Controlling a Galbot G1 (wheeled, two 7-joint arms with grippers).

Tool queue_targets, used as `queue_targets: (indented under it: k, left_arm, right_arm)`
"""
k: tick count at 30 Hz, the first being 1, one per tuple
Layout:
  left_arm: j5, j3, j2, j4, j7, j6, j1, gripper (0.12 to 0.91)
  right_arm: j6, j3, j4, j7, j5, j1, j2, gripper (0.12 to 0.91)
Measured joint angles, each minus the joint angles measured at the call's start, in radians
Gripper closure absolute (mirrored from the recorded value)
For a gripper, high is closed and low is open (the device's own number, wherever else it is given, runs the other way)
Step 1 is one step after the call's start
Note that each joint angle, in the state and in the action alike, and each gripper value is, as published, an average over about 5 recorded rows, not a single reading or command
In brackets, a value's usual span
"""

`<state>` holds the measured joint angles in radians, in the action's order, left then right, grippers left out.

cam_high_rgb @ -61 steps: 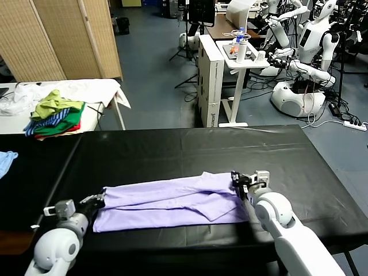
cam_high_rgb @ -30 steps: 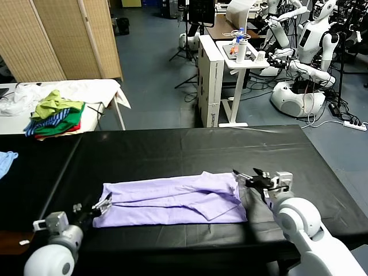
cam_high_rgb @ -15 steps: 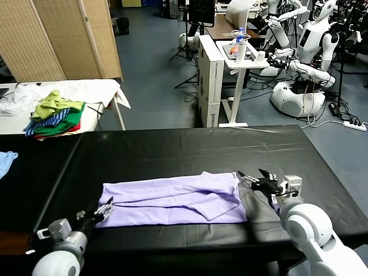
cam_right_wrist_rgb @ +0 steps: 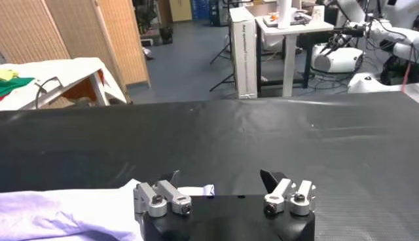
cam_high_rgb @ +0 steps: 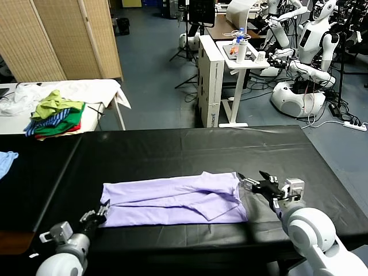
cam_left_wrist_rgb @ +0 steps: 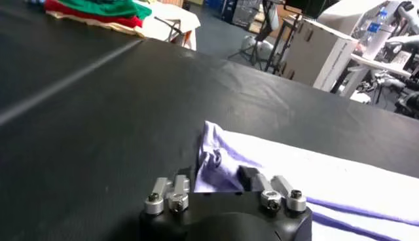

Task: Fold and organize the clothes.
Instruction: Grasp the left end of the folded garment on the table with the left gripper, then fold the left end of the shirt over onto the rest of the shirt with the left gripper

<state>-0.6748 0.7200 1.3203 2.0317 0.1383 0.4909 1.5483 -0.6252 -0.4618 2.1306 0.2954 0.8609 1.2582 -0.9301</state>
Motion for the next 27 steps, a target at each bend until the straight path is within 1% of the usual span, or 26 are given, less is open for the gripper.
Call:
queue_targets:
  k: [1, 4, 6, 11, 14, 19, 23, 27]
  left_arm:
    - [-0.001, 0.0, 0.001, 0.0, 0.0, 0.0, 0.0, 0.796]
    - [0.018, -0.001, 0.003, 0.005, 0.0, 0.0, 0.0, 0.838]
    - [0.056, -0.002, 0.0, 0.012, -0.001, -0.005, 0.004, 0.849]
    - [0.192, 0.008, -0.026, 0.043, -0.017, -0.029, 0.027, 0.852]
    - [0.24, 0.028, -0.061, 0.066, -0.026, -0.04, 0.046, 0.852]
    - [0.26, 0.087, -0.142, 0.082, -0.034, -0.054, 0.093, 0.852]
    - [0.281, 0.151, -0.205, 0.086, -0.04, -0.071, 0.14, 0.852]
    - [0.289, 0.203, -0.238, 0.108, -0.031, -0.076, 0.177, 0.852]
  right_arm:
    - [0.0, -0.003, 0.003, 0.0, 0.0, 0.003, 0.0, 0.118]
    - [0.001, -0.012, 0.014, -0.001, 0.0, 0.013, 0.0, 0.118]
    - [0.003, -0.02, 0.023, -0.001, 0.0, 0.022, -0.001, 0.118]
    - [0.017, -0.048, 0.043, -0.008, 0.001, 0.052, -0.001, 0.118]
    - [0.025, -0.063, 0.056, -0.013, 0.002, 0.074, -0.002, 0.118]
    - [0.029, -0.082, 0.079, -0.017, 0.001, 0.115, -0.007, 0.118]
    - [0.03, -0.086, 0.089, -0.018, 0.0, 0.136, -0.017, 0.118]
    - [0.036, -0.083, 0.097, -0.018, -0.009, 0.153, -0.032, 0.118]
